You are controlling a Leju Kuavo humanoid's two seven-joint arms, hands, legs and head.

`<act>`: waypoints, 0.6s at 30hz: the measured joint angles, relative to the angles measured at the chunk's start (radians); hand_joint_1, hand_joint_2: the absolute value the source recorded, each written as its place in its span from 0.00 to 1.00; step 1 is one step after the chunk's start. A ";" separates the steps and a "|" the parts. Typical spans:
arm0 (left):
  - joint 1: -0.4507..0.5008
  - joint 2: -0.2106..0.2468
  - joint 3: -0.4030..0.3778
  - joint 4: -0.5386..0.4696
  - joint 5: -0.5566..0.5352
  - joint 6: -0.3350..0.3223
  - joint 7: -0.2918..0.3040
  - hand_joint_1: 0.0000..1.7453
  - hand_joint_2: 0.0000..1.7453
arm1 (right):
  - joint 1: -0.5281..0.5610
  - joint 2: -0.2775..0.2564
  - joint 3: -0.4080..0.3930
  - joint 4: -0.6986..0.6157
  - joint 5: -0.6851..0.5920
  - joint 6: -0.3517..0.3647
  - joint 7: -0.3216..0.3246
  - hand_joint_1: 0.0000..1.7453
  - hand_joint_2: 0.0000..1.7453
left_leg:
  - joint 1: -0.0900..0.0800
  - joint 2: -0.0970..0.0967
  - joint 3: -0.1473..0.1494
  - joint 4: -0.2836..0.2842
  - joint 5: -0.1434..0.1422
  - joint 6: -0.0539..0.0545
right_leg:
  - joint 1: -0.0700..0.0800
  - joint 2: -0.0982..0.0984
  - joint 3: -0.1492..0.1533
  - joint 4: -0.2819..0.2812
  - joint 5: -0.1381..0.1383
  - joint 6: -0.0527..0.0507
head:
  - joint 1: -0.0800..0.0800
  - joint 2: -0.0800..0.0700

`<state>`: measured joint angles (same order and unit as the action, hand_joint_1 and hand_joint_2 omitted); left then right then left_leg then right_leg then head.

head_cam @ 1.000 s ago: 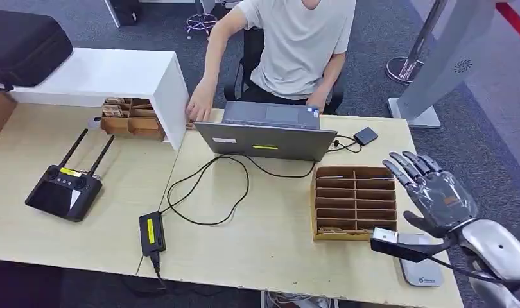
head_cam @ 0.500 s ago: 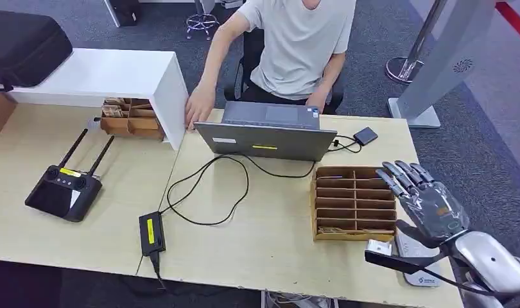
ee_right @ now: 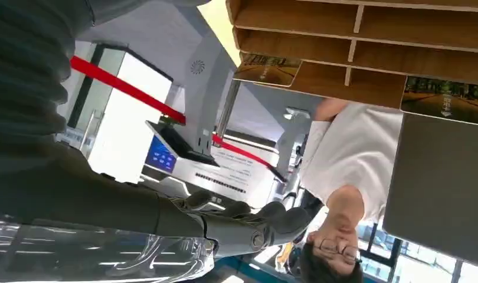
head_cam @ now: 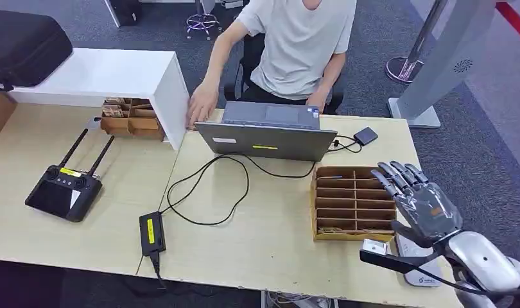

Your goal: Pass the card to the sensor for recognition and then transmit it.

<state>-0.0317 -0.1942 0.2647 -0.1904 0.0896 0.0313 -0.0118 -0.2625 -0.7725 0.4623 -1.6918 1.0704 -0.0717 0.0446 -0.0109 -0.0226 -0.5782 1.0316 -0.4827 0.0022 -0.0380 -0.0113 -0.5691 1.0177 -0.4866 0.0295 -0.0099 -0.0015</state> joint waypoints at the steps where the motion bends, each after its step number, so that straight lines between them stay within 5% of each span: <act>1: 0.000 0.000 0.000 0.000 0.000 0.000 0.000 0.00 1.00 | 0.000 0.002 0.000 0.001 0.002 -0.001 -0.001 0.00 1.00 | 0.000 0.000 0.000 0.000 0.000 0.000 | 0.000 0.000 0.000 0.000 0.000 0.000 | 0.000 0.000; 5: -0.001 0.000 0.000 0.000 -0.006 0.000 0.005 0.00 1.00 | 0.000 0.030 0.000 0.018 0.044 -0.051 -0.026 0.00 1.00 | 0.000 0.000 0.000 0.000 0.000 0.000 | 0.000 0.000 0.000 0.000 0.000 0.000 | 0.000 0.000; 12: -0.004 0.000 0.000 0.000 -0.023 0.000 0.013 0.00 1.00 | -0.002 0.163 0.029 0.121 0.165 -0.217 -0.010 0.00 1.00 | 0.001 0.000 0.000 0.000 0.000 0.000 | 0.001 0.000 0.000 0.000 0.000 0.000 | 0.000 0.000; 18: -0.005 0.000 0.000 0.000 -0.024 0.000 0.016 0.00 1.00 | -0.003 0.222 0.046 0.172 0.180 -0.232 -0.003 0.00 1.00 | 0.001 0.000 0.000 0.000 0.000 0.000 | 0.001 0.000 0.000 0.000 0.000 0.000 | 0.000 0.000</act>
<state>-0.0366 -0.1942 0.2647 -0.1904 0.0656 0.0313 0.0042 -0.2660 -0.5501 0.5081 -1.5194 1.2509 -0.3037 0.0420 -0.0094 -0.0223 -0.5784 1.0314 -0.4825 0.0019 -0.0366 -0.0112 -0.5690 1.0178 -0.4865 0.0293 -0.0099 -0.0015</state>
